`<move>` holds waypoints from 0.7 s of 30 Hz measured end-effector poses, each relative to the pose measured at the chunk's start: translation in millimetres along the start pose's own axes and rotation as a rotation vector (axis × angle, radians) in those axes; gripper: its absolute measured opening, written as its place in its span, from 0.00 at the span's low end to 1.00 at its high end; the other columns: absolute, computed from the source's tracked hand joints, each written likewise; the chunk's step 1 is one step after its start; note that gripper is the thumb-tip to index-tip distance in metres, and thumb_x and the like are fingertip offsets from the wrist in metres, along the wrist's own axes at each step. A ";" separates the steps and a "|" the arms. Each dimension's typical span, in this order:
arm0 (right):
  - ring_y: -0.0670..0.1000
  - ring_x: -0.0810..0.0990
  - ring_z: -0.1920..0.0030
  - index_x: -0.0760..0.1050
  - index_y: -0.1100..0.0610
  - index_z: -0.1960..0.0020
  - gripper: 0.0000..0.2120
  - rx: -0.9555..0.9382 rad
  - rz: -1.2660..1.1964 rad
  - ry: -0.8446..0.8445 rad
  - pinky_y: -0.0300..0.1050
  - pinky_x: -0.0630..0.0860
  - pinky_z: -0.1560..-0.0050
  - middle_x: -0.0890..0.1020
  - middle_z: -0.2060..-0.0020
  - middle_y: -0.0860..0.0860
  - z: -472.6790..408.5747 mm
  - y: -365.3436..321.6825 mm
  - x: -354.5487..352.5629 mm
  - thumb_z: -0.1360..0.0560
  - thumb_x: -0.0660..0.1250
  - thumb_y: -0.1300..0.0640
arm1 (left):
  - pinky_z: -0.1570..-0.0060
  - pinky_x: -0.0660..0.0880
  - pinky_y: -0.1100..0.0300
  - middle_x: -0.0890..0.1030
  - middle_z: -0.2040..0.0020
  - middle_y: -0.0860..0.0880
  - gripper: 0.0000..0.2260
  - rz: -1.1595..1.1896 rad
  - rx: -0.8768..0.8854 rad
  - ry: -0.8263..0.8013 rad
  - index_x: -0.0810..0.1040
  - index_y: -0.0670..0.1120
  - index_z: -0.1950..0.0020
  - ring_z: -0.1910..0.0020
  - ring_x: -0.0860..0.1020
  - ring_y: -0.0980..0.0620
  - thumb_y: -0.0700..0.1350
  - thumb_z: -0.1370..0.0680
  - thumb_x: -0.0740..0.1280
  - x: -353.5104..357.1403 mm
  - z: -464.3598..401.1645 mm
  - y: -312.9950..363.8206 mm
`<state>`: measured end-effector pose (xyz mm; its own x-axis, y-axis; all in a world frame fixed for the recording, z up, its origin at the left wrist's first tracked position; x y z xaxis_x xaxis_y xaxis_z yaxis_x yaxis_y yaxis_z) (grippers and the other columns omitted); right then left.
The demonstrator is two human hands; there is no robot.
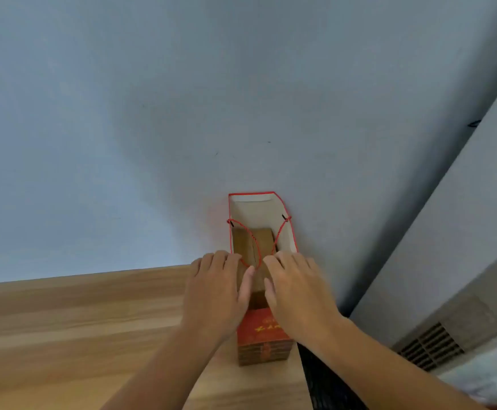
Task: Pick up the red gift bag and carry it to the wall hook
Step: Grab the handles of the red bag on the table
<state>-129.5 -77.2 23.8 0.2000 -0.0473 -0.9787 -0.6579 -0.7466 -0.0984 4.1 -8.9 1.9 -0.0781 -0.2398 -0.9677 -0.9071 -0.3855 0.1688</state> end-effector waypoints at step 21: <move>0.51 0.75 0.53 0.79 0.58 0.43 0.08 0.166 -0.099 -0.350 0.44 0.74 0.54 0.79 0.45 0.55 -111.7 14.1 74.5 0.22 0.71 0.61 | 0.38 0.75 0.50 0.80 0.41 0.49 0.18 0.206 0.041 0.006 0.78 0.49 0.36 0.41 0.78 0.47 0.55 0.20 0.59 39.5 -62.1 -26.3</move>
<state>-42.8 -165.4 -30.4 0.0273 0.2696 -0.9626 -0.7619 -0.6178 -0.1946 50.6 -63.6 -29.2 -0.2609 -0.3151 -0.9125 -0.8884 -0.2916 0.3547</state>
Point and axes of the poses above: each hand's wrist, its own z-axis away from the middle knuckle, its own x-axis out of the palm, y = z × x, the point moved 1 cm from there along -z, towards the middle knuckle
